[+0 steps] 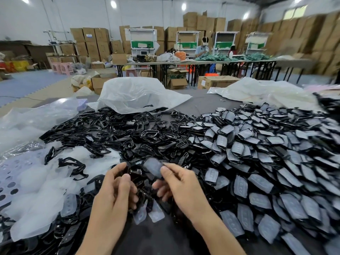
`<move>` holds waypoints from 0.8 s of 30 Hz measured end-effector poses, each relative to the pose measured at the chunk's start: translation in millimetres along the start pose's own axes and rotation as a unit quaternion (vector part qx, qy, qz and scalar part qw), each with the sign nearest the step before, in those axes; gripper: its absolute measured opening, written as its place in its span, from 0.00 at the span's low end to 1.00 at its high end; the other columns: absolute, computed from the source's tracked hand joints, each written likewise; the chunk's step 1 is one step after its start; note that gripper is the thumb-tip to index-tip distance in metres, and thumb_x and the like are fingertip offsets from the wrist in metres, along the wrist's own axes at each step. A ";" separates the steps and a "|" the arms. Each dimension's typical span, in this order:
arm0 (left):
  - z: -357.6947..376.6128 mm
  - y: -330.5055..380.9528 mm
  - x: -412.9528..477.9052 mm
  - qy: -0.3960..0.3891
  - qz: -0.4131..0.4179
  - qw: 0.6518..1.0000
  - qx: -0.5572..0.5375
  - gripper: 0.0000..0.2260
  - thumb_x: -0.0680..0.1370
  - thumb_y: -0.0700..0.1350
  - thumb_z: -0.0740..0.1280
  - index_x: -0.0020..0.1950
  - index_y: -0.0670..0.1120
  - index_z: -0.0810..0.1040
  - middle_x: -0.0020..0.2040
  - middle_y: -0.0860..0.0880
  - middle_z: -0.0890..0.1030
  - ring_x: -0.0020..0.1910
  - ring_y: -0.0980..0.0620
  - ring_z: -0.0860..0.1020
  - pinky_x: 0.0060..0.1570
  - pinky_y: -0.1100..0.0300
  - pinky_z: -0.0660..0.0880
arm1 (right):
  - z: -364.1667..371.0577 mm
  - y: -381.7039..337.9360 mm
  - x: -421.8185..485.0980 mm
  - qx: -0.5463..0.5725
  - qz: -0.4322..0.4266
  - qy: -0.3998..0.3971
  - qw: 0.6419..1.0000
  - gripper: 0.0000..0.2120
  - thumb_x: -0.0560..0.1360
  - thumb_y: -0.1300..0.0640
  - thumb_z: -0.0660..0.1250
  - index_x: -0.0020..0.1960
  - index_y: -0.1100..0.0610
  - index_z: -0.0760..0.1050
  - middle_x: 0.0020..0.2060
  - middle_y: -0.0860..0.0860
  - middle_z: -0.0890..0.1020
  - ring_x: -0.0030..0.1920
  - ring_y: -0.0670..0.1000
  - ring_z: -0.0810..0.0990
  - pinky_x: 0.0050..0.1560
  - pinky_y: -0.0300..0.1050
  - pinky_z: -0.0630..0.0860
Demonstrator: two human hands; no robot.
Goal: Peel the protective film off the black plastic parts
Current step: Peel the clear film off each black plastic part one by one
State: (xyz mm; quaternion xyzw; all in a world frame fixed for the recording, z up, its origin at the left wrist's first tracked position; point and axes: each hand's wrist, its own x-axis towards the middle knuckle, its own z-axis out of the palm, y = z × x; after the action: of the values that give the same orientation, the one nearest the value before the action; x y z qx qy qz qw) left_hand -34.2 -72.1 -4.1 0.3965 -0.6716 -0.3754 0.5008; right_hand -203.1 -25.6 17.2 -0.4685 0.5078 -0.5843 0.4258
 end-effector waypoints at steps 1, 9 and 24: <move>1.0 0.8 -1.3 -0.010 0.009 1.000 -0.003 0.13 0.78 0.57 0.58 0.62 0.64 0.71 0.38 0.48 0.81 0.33 0.50 0.80 0.33 0.61 0.77 | -18.7 -10.4 8.7 0.021 -0.016 0.052 0.998 0.11 0.84 0.58 0.61 0.54 0.50 0.81 0.36 0.54 0.86 0.32 0.48 0.81 0.32 0.37 0.77; 4.5 11.2 -12.2 -0.082 0.087 0.984 0.134 0.14 0.78 0.56 0.55 0.62 0.68 0.68 0.35 0.57 0.82 0.28 0.57 0.78 0.32 0.69 0.73 | -153.7 -77.7 69.4 0.149 -0.038 0.379 0.913 0.36 0.84 0.53 0.60 0.81 0.52 0.40 0.47 0.56 0.83 0.30 0.44 0.84 0.36 0.36 0.80; -15.1 -30.9 6.5 -0.051 0.100 0.831 0.545 0.30 0.79 0.66 0.53 0.58 0.44 0.83 0.58 0.38 0.81 0.57 0.35 0.80 0.63 0.40 0.67 | 41.0 31.3 12.2 -0.345 -0.136 0.069 0.926 0.24 0.83 0.54 0.57 0.78 0.43 0.59 0.67 0.41 0.75 0.67 0.39 0.70 0.69 0.32 0.63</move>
State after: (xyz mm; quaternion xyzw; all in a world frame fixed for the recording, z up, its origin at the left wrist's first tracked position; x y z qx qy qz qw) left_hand -15.9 -92.1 -26.3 0.5157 -0.8280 0.0838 0.2035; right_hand -164.7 -49.2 -10.6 -0.6097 0.6375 -0.4559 0.1179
